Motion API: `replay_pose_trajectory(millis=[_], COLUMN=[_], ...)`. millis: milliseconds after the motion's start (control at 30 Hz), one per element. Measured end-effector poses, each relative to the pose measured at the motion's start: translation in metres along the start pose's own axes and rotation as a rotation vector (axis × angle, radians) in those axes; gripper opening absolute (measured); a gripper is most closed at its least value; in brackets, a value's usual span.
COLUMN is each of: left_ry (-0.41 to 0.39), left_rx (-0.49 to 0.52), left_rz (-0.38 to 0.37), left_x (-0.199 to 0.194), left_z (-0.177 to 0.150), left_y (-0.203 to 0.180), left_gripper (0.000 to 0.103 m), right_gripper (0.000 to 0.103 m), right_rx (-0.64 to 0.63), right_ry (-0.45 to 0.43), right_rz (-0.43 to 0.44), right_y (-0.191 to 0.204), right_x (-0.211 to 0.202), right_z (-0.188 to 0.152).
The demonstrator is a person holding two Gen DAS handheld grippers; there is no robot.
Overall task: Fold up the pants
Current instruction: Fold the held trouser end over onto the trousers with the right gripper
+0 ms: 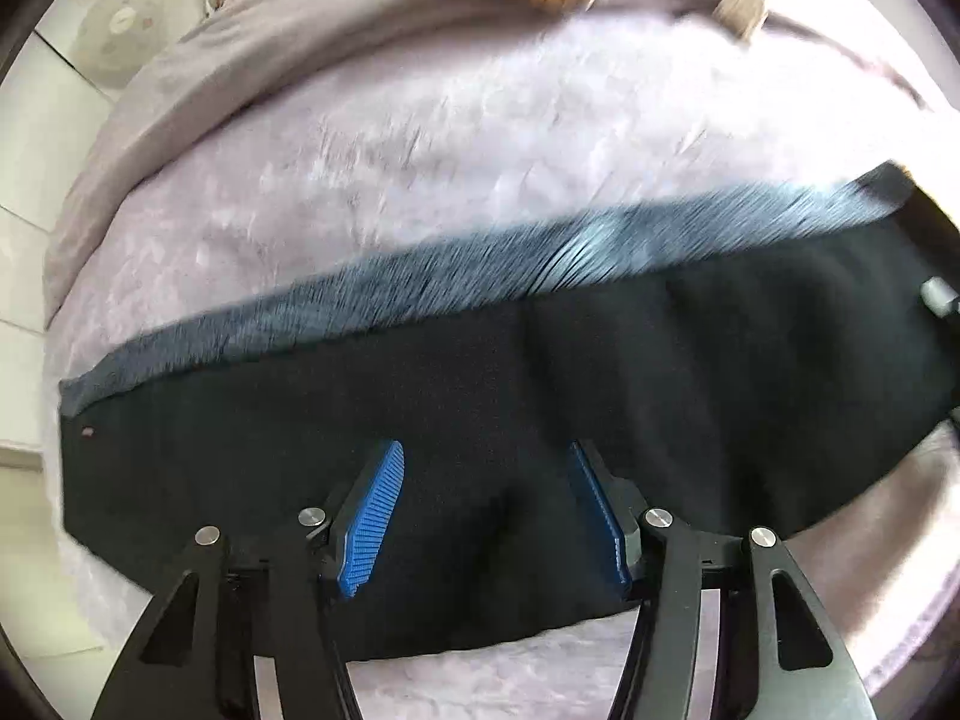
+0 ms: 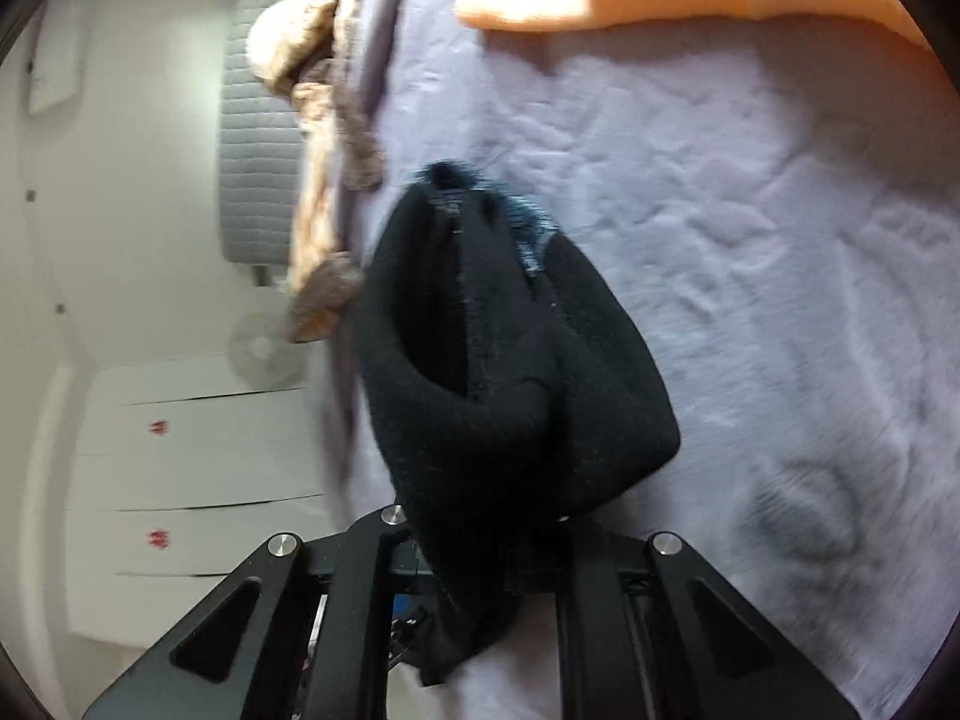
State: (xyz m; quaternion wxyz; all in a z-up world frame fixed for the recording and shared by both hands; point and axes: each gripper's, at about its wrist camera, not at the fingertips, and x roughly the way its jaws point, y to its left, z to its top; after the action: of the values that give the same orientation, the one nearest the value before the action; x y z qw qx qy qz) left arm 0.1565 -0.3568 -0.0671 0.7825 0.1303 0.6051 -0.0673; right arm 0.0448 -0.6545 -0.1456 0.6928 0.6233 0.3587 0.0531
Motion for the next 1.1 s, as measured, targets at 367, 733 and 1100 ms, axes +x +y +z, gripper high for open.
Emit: replay_pose_trajectory(millis=[367, 733, 1100], left_ry=[0.046, -0.025, 0.024], left_rx=[0.124, 0.0, -0.221], left_rz=[-0.11, -0.189, -0.011], left_x=[0.034, -0.018, -0.019], left_z=[-0.002, -0.028, -0.092], left_y=[-0.063, 0.057, 0.24], left_gripper=[0.054, 0.068, 0.068], right_gripper=[0.013, 0.013, 0.025], right_rx=[-0.186, -0.581, -0.977], right_ry=[0.056, 0.02, 0.226], right_rz=[-0.02, -0.284, -0.664], right_y=[0.054, 0.17, 0.201], right_x=[0.002, 0.024, 0.206], right_z=[-0.023, -0.1, -0.274])
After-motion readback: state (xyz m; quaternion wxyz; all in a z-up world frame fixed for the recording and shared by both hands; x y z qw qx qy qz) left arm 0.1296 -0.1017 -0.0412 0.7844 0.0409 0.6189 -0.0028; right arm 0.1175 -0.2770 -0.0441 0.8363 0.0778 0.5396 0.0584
